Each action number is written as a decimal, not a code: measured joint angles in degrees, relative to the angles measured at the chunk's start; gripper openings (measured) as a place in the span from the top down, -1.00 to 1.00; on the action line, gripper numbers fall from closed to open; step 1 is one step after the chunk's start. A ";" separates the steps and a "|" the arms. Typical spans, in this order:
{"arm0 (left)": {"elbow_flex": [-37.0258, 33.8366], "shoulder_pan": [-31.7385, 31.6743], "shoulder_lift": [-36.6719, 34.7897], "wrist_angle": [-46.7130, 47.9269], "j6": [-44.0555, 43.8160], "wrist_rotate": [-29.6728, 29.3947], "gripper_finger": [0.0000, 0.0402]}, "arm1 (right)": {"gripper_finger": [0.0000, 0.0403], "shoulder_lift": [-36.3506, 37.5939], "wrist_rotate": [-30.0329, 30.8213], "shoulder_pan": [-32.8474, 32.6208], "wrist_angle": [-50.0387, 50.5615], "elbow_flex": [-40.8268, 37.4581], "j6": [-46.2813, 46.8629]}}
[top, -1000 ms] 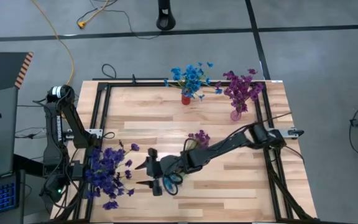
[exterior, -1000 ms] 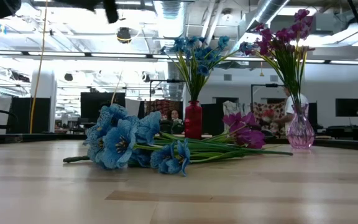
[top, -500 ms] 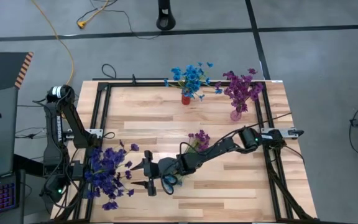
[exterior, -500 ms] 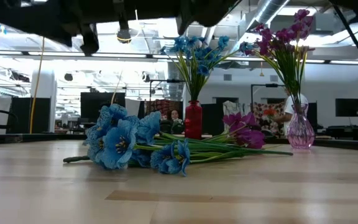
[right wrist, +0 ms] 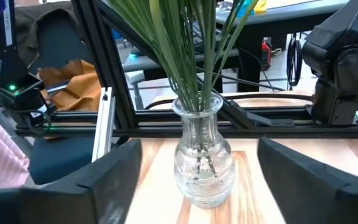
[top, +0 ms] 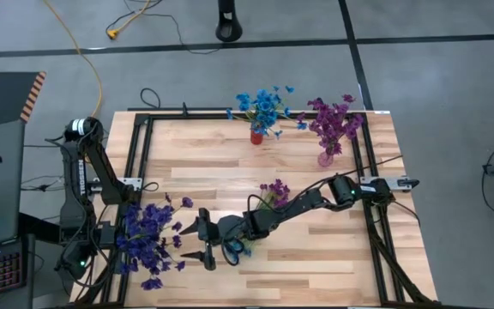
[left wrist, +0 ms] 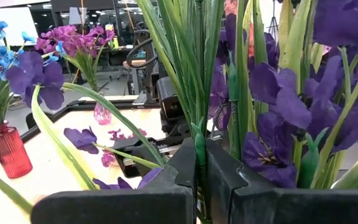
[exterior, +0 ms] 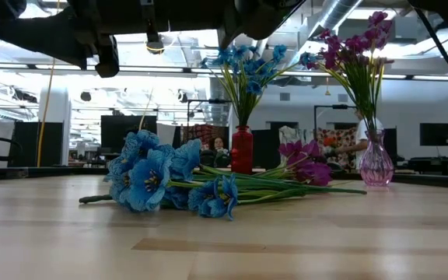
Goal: Sort flowers into vase by color
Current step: Put the dark blue flowers into the transparent vase
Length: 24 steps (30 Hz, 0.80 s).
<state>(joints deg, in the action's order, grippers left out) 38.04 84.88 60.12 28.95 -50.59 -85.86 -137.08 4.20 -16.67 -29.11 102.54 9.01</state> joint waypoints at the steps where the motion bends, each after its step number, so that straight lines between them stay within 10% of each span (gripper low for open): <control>1: 0.00 0.00 0.00 0.00 0.02 0.00 1.00 | -0.86 0.00 0.04 0.00 -0.02 0.00 0.01; 24: 0.05 -1.84 6.88 -0.02 -1.84 -4.90 1.00 | -0.82 -0.02 1.51 0.26 0.10 0.00 -1.50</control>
<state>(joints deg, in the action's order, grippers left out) 38.09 83.05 67.00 28.93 -52.43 -90.77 -137.10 5.71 -16.40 -29.02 102.54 7.51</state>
